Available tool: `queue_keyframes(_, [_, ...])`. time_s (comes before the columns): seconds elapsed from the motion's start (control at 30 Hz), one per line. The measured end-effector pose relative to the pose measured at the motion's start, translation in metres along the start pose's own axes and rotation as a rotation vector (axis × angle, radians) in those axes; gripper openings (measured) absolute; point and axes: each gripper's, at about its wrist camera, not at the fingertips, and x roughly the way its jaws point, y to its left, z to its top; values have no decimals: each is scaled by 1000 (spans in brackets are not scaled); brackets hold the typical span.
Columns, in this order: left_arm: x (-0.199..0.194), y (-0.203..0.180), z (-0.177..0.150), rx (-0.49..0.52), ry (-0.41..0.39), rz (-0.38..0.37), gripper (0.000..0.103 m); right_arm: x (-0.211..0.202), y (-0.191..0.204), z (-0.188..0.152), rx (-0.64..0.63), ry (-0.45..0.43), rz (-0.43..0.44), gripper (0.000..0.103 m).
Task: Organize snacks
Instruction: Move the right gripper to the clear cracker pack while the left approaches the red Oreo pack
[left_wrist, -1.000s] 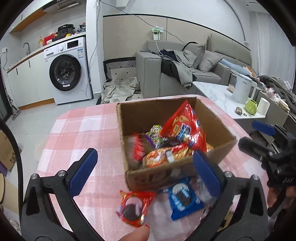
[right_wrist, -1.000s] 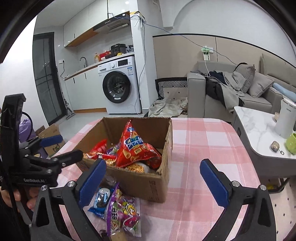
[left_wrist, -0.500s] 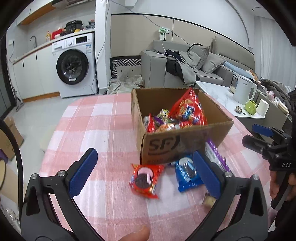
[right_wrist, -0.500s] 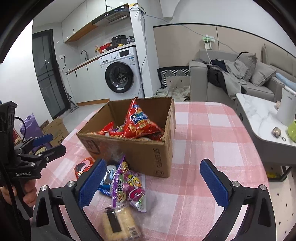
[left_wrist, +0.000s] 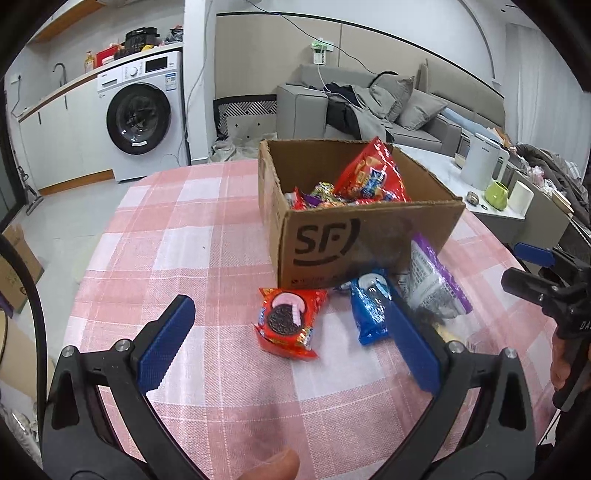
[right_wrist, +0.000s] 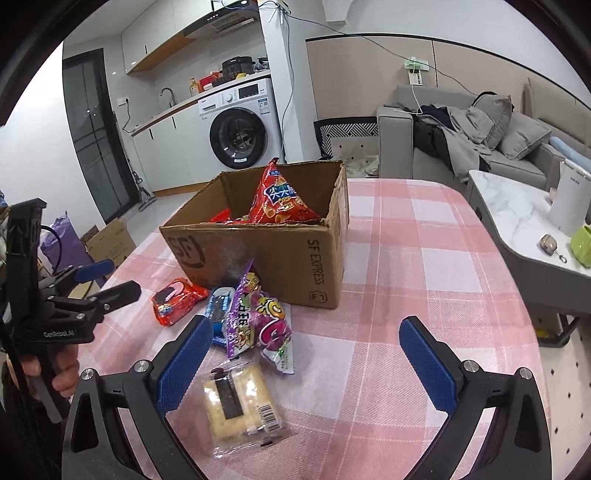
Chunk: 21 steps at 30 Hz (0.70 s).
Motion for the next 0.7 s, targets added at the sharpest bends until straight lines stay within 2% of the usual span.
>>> queue_keyframes(0.17, [3, -4, -3, 20, 10, 2, 102, 9, 0, -8, 7, 41, 26, 103])
queue_keyframes(0.4, [10, -10, -8, 44, 23, 26, 102, 34, 5, -21, -30, 146, 24, 103])
queue_keyframes(0.7, [15, -14, -11, 62, 26, 42, 102, 53, 31, -35, -127, 216, 46, 103])
